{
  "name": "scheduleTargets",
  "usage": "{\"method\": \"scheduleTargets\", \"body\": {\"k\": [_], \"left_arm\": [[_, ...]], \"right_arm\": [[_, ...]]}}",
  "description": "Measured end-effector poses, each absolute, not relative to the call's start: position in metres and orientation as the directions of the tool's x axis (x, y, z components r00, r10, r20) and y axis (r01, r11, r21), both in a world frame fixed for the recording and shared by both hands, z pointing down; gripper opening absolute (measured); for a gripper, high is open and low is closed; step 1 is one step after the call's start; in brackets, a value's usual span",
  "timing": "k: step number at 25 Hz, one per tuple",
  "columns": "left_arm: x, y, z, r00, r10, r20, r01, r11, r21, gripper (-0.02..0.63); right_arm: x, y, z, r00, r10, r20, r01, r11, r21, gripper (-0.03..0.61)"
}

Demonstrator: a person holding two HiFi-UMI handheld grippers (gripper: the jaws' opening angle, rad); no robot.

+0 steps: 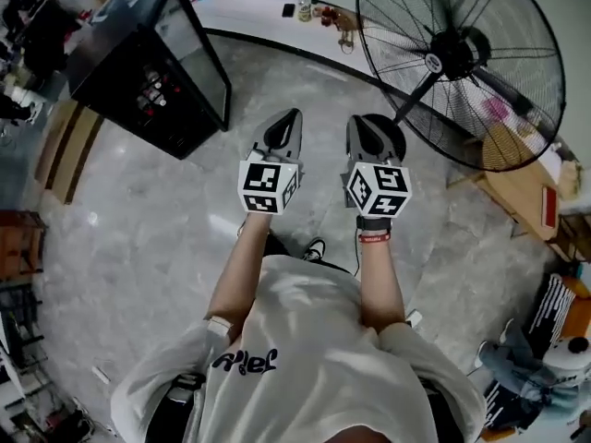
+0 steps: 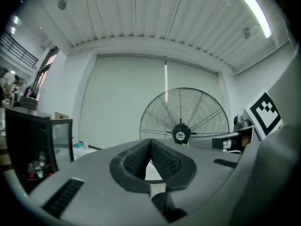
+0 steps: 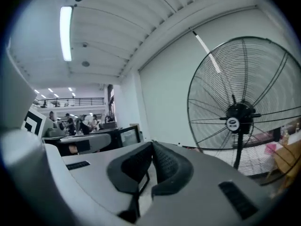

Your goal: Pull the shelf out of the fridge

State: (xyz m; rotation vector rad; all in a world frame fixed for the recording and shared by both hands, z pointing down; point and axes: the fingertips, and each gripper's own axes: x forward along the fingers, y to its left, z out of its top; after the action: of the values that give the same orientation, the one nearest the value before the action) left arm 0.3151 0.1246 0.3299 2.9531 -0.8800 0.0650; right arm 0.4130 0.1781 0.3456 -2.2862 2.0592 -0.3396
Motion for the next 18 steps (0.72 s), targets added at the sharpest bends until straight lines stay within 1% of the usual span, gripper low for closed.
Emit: {"method": "scheduleTargets", "body": {"k": [4,10,18], "left_arm": [[0.249,0.093,0.335,0.752,-0.655,0.077,-0.659,-0.752,0.038,0.017],[0.152,0.059,0.341,0.639,-0.765,0.080,-0.770,-0.636,0.059,0.017],[0.046,0.033,0.355,0.529,-0.843,0.103,-0.849,-0.525,0.060,0.017]], "right_arm": [[0.345,0.130,0.348,-0.078,-0.987,0.139,-0.983,0.053,-0.177,0.014],[0.247,0.081,0.351,-0.252,-0.956,0.148,-0.955,0.221,-0.197,0.014],[0.131,0.039,0.365,-0.400,-0.897,0.187,-0.911,0.366,-0.190,0.015]]}}
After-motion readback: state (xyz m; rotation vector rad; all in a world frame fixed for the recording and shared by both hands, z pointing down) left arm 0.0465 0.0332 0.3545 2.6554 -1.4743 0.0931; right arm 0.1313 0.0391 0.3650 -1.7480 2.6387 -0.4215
